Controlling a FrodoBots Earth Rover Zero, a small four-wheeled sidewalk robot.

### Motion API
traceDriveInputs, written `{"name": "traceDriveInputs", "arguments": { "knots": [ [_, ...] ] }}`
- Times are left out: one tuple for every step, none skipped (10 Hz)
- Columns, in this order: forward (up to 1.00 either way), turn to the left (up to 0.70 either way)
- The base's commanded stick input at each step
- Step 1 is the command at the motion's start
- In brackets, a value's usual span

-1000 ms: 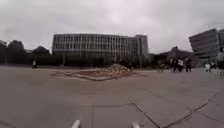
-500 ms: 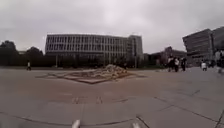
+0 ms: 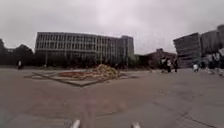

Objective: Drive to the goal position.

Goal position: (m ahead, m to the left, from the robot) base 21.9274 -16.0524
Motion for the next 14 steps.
{"name": "traceDriveInputs", "arguments": {
  "knots": [
    [1.00,-0.24],
    [1.00,-0.24],
    [1.00,-0.24],
    [1.00,-0.24],
    [1.00,-0.24],
    [1.00,-0.24],
    [1.00,-0.24],
    [1.00,-0.24],
    [1.00,-0.24],
    [1.00,-0.24],
    [1.00,-0.24],
    [1.00,-0.24],
    [1.00,-0.25],
    [1.00,-0.24]
  ]
}}
